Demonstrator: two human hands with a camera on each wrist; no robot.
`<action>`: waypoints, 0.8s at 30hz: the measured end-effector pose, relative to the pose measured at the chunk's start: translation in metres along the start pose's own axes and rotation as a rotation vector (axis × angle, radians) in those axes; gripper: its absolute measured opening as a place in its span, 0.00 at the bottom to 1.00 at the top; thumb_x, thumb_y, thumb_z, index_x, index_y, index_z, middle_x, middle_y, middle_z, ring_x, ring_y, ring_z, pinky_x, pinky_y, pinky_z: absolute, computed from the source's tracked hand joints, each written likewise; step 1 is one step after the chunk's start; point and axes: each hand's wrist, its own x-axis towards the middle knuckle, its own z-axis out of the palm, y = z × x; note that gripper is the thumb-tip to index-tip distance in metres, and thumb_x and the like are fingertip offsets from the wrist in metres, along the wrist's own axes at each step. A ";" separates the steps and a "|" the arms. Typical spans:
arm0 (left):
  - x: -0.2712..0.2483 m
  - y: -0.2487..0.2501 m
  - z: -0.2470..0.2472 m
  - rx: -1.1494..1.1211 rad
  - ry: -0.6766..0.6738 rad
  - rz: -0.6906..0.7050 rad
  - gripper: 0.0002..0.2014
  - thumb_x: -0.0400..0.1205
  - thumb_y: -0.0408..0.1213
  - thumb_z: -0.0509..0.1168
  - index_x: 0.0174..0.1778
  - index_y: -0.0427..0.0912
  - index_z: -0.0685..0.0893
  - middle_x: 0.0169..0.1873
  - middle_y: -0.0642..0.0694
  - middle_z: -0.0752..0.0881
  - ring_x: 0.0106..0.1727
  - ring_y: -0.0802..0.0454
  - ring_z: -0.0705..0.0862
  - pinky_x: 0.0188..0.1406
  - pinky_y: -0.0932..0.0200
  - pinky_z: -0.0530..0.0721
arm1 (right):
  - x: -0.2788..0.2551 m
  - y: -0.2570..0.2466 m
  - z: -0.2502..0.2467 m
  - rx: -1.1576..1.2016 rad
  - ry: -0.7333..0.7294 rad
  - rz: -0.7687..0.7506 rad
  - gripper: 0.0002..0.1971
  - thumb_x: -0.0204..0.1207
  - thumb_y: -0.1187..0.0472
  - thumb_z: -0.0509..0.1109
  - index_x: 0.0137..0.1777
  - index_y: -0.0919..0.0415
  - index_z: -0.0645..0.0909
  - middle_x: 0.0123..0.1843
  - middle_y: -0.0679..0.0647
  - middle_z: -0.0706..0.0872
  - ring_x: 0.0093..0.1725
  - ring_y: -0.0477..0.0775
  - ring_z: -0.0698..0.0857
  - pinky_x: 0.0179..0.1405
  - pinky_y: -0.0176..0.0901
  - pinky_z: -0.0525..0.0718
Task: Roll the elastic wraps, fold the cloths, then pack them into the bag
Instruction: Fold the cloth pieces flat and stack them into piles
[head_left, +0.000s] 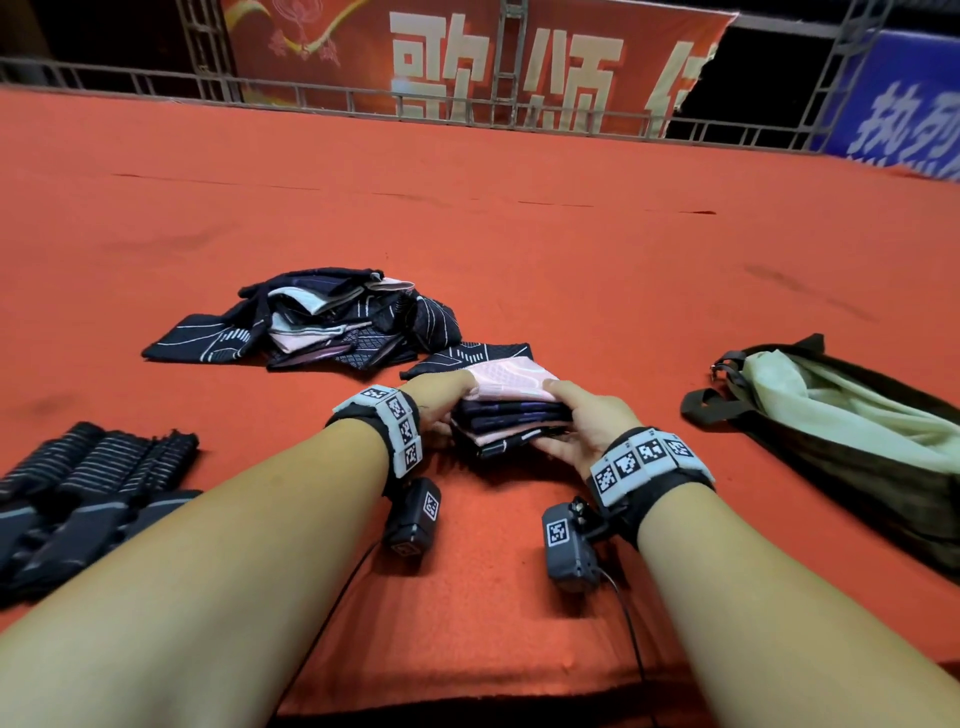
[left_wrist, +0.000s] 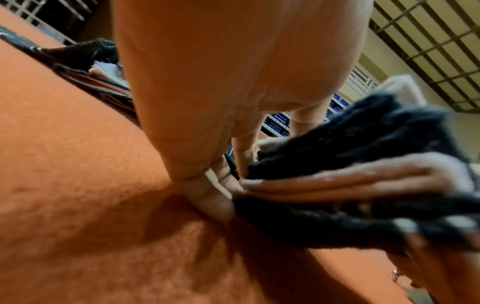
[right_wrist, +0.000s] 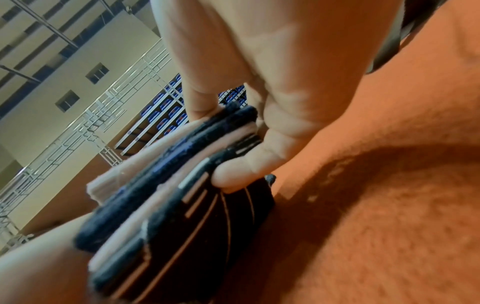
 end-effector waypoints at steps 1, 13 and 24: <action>-0.003 0.001 0.000 -0.056 -0.019 -0.027 0.06 0.81 0.46 0.66 0.45 0.48 0.82 0.31 0.49 0.81 0.24 0.54 0.78 0.27 0.63 0.76 | -0.002 -0.003 -0.001 -0.002 -0.006 -0.009 0.11 0.75 0.60 0.79 0.51 0.66 0.83 0.42 0.61 0.86 0.42 0.60 0.89 0.38 0.55 0.91; -0.040 -0.005 -0.008 -0.127 -0.319 -0.213 0.16 0.80 0.57 0.65 0.37 0.49 0.84 0.37 0.50 0.86 0.37 0.53 0.81 0.39 0.58 0.72 | -0.014 -0.021 -0.008 0.048 -0.096 0.058 0.10 0.70 0.64 0.75 0.50 0.61 0.82 0.38 0.58 0.78 0.29 0.56 0.78 0.35 0.45 0.83; -0.045 -0.018 0.030 0.026 -0.151 -0.096 0.29 0.79 0.44 0.75 0.72 0.37 0.74 0.55 0.37 0.87 0.48 0.39 0.89 0.61 0.36 0.87 | -0.006 -0.016 0.005 -0.893 0.039 -0.214 0.31 0.83 0.57 0.64 0.86 0.60 0.64 0.83 0.60 0.72 0.79 0.62 0.74 0.77 0.49 0.72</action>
